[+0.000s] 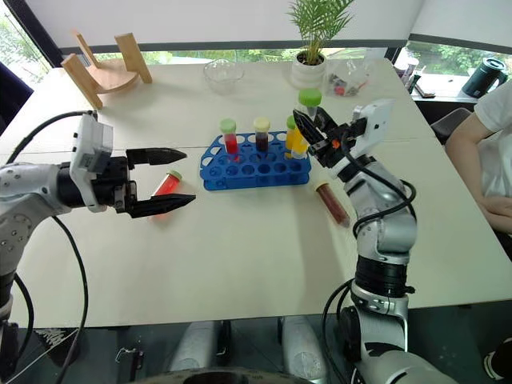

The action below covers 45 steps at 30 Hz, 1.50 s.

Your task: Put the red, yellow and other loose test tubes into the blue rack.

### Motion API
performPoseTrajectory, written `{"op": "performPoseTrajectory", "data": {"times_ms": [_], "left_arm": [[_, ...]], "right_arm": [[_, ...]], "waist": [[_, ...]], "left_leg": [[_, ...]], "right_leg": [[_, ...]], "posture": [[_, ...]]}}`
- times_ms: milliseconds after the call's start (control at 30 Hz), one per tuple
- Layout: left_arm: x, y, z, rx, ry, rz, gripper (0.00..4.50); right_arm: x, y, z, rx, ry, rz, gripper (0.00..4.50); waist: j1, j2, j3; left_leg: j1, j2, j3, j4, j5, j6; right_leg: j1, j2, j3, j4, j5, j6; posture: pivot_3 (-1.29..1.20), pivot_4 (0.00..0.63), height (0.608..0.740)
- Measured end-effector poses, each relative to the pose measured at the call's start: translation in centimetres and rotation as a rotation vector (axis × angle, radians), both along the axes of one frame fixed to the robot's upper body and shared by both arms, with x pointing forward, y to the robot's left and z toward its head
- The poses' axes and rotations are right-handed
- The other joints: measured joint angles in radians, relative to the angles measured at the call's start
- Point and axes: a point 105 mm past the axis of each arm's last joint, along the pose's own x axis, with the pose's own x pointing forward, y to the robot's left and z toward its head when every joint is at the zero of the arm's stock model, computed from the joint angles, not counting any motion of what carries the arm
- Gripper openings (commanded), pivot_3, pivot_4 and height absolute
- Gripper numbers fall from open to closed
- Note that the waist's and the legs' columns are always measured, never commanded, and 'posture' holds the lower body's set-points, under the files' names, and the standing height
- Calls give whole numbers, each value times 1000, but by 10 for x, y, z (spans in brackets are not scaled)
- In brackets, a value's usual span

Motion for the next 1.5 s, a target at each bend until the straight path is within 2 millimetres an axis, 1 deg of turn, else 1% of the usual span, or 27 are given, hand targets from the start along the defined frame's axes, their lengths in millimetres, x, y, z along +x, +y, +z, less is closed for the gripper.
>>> {"op": "performPoseTrajectory", "data": {"times_ms": [67,233,367,767,967,1100,1167,1200,1333,1367,1433,1467,1500], "left_arm": [[0,-1,-1,2,5,-3,4500],[0,-1,-1,6,4,-4,4500],[-2,-2,-1,12,3,-5,4500],[-3,-5,0,16,-4,1,4500],[-3,-5,0,16,-6,8,4500],[-3,-5,0,15,-5,11,4500],[-3,-5,0,15,-3,13,4500],[-3,-5,0,15,-2,13,4500],[-3,-5,-1,17,10,14,4500],[-3,-5,-2,17,11,14,4500],[-4,-7,-2,16,10,9,4500],[-5,-7,-2,18,10,6,4500],[-5,-7,-2,18,11,6,4500]], "right_arm": [[5,2,-9,-1,7,-3,836],[11,9,-23,-11,6,8,836],[17,5,-37,-17,39,-3,836],[22,0,-40,-15,25,-34,836],[25,2,-49,-23,48,-32,836],[25,4,-51,-28,45,-36,836],[26,5,-54,-37,49,-36,1873],[26,5,-54,-39,50,-37,2214],[21,1,-62,-103,97,-43,4210],[19,-2,-64,-128,122,-51,4437],[10,-13,-61,-203,182,-48,4437],[1,-26,-54,-285,227,-40,4437],[-4,-34,-47,-326,249,-44,4437]], "waist": [[-1,0,0],[0,0,0],[2,0,0],[0,0,0],[-1,0,0],[-1,0,0],[-2,0,0],[-2,0,0],[2,0,0],[5,0,0],[7,1,1],[11,2,1],[11,1,1]], "left_leg": [[0,0,0,-1,0,0],[0,0,0,0,0,0],[0,0,0,0,0,0],[0,0,0,0,0,0],[0,0,0,0,0,0],[0,0,0,0,0,0],[0,0,0,0,0,0],[0,0,0,0,0,0],[0,0,0,0,0,0],[0,0,0,0,0,0],[-1,-1,0,1,0,0],[-1,-2,0,1,0,0],[-1,-2,0,1,0,0]], "right_leg": [[0,0,0,0,0,0],[0,0,0,0,0,0],[0,0,0,0,0,0],[0,0,0,0,0,0],[0,0,0,0,0,0],[0,0,0,0,0,0],[0,0,0,0,0,0],[0,0,0,0,0,0],[0,0,0,0,0,0],[0,0,0,0,0,0],[0,-2,0,0,0,0],[0,-3,0,0,0,0],[1,-3,0,0,0,0]], "posture": [[0,150,740],[0,150,740],[0,150,740],[0,150,740],[0,150,740],[0,150,740],[0,150,740],[0,150,740],[0,150,740],[0,150,740],[0,150,740],[0,150,740],[0,150,740]]}}
